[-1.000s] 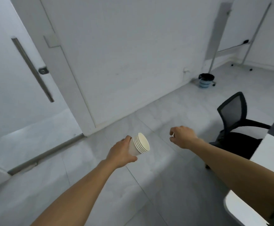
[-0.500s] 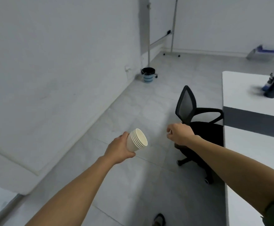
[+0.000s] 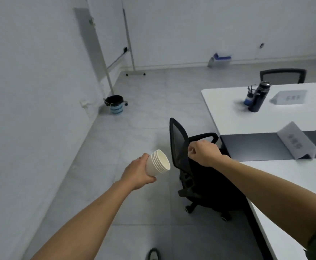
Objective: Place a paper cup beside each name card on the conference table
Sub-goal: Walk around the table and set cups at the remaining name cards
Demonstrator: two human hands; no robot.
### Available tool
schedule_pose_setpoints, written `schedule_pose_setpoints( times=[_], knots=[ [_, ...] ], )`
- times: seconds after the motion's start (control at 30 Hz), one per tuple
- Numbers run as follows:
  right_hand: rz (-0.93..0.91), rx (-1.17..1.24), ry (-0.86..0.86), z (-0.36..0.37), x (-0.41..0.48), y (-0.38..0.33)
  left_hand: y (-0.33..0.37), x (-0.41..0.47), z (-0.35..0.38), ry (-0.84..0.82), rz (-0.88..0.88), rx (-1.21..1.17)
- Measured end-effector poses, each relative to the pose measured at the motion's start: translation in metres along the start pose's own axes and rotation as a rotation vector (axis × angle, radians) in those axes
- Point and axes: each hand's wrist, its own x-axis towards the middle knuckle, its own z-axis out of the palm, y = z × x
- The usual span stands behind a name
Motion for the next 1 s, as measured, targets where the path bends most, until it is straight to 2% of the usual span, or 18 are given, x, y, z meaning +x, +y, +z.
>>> schedule_pose_setpoints(
  times=[0.13, 0.23, 0.43, 0.63, 1.0],
  knots=[
    [0.144, 0.048, 0.017, -0.013, 0.031, 0.021, 0.009, 0.069, -0.014, -0.058, 0.137, 0.016],
    [0.267, 0.139, 0.092, -0.024, 0.044, 0.040, 0.024, 0.124, -0.022, -0.113, 0.234, 0.023],
    [0.504, 0.530, 0.229, -0.045, 0.033, 0.085, 0.093, 0.197, 0.005, -0.267, 0.457, 0.039],
    [0.607, 0.903, 0.237, -0.067, 0.015, 0.148, 0.177, 0.238, 0.051, -0.352, 0.631, 0.040],
    [0.720, 1.062, 0.343, -0.068, 0.010, 0.242, 0.270, 0.275, 0.108, -0.443, 0.726, 0.047]
  ],
)
